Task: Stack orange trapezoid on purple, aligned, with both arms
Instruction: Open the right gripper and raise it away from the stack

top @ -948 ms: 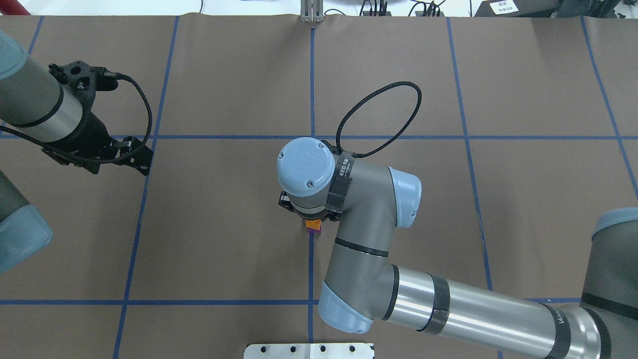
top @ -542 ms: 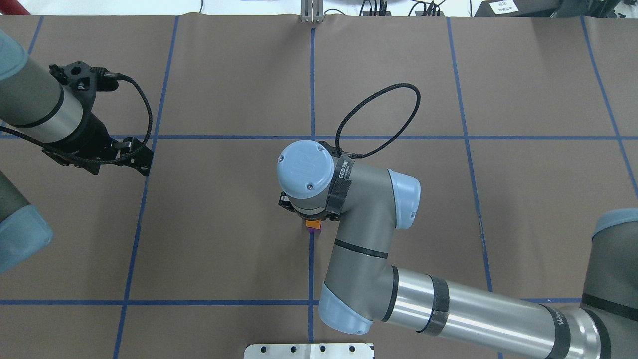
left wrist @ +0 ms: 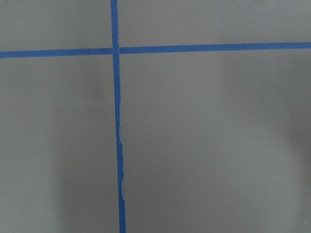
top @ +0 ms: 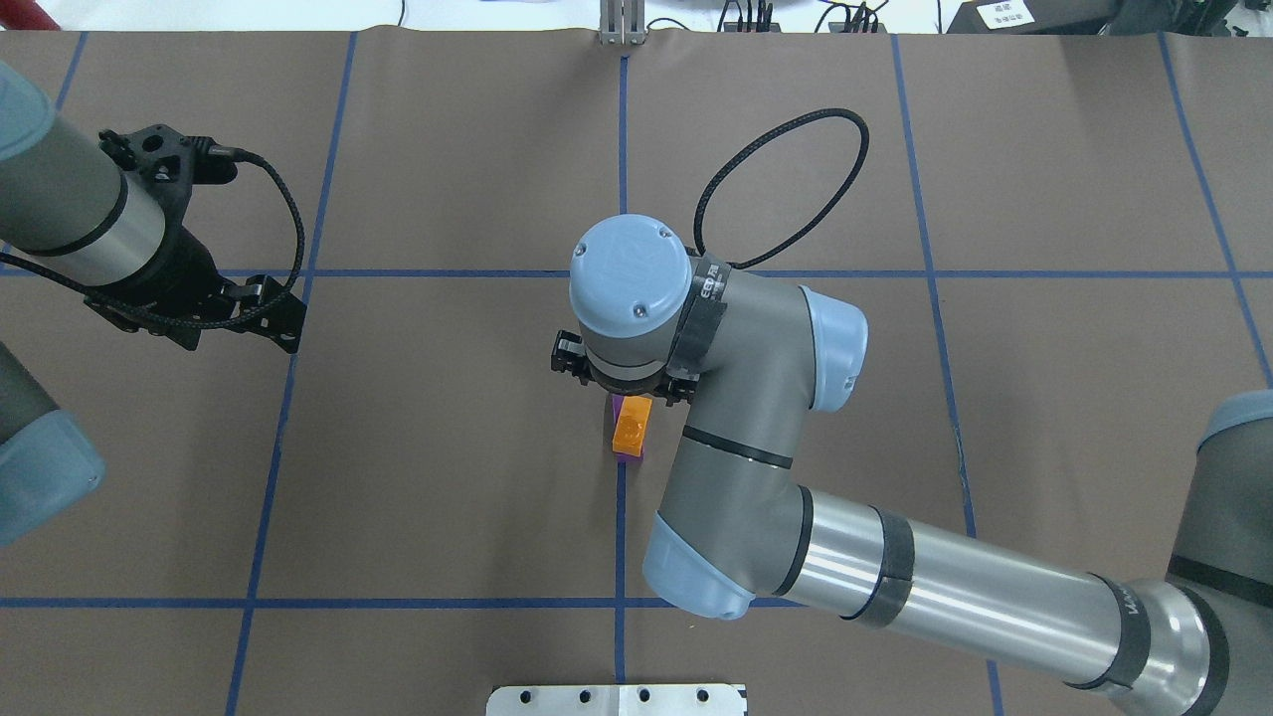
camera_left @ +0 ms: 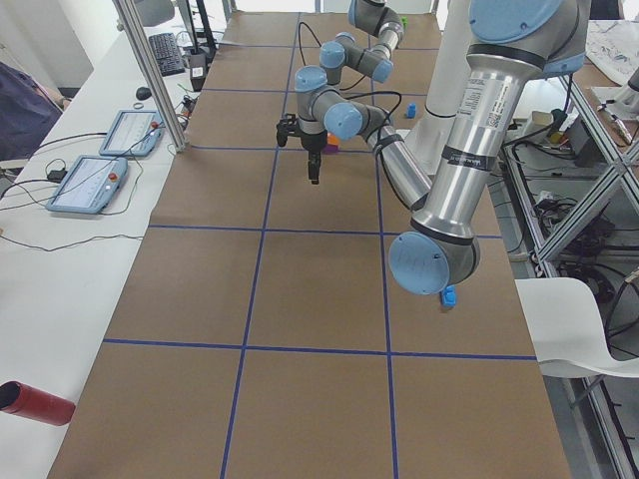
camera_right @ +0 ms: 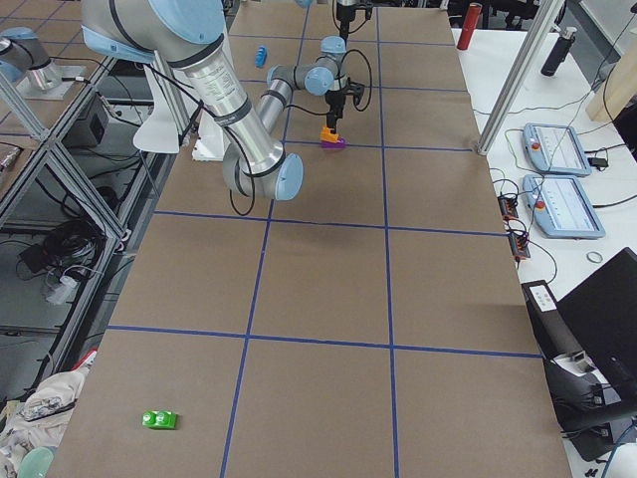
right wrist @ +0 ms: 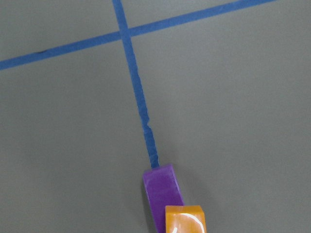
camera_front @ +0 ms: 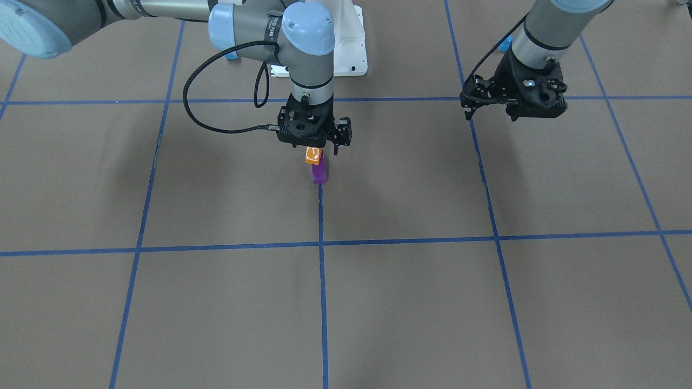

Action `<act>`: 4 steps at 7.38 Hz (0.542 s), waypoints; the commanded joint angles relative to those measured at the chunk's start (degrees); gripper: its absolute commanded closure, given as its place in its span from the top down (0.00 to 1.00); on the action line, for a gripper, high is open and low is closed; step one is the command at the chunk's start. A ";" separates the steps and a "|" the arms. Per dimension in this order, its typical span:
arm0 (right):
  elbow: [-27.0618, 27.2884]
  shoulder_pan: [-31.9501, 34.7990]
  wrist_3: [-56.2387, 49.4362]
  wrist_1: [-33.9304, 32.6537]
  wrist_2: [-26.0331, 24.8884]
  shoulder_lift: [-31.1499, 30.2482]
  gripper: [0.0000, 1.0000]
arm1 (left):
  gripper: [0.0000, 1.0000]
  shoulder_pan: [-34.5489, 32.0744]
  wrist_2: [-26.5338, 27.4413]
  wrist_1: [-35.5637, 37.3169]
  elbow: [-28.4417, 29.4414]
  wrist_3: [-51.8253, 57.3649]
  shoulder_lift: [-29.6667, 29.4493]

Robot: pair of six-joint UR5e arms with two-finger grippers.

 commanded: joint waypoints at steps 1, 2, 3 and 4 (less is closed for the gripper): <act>1.74 5.86 -5.13 -1.64 5.49 -0.39 0.99 | 1.00 -0.43 -0.08 0.01 -1.23 6.66 3.78; 5.67 8.06 -10.30 -6.97 7.70 -0.66 0.99 | 1.00 -2.34 0.00 0.01 -1.85 12.37 6.68; 10.24 10.60 -15.57 -13.63 8.59 -1.44 0.99 | 1.00 -5.67 0.09 0.10 -1.77 19.04 8.80; 13.94 14.02 -21.54 -17.27 11.04 -3.63 0.99 | 1.00 -10.23 -0.26 0.10 -1.07 27.37 11.00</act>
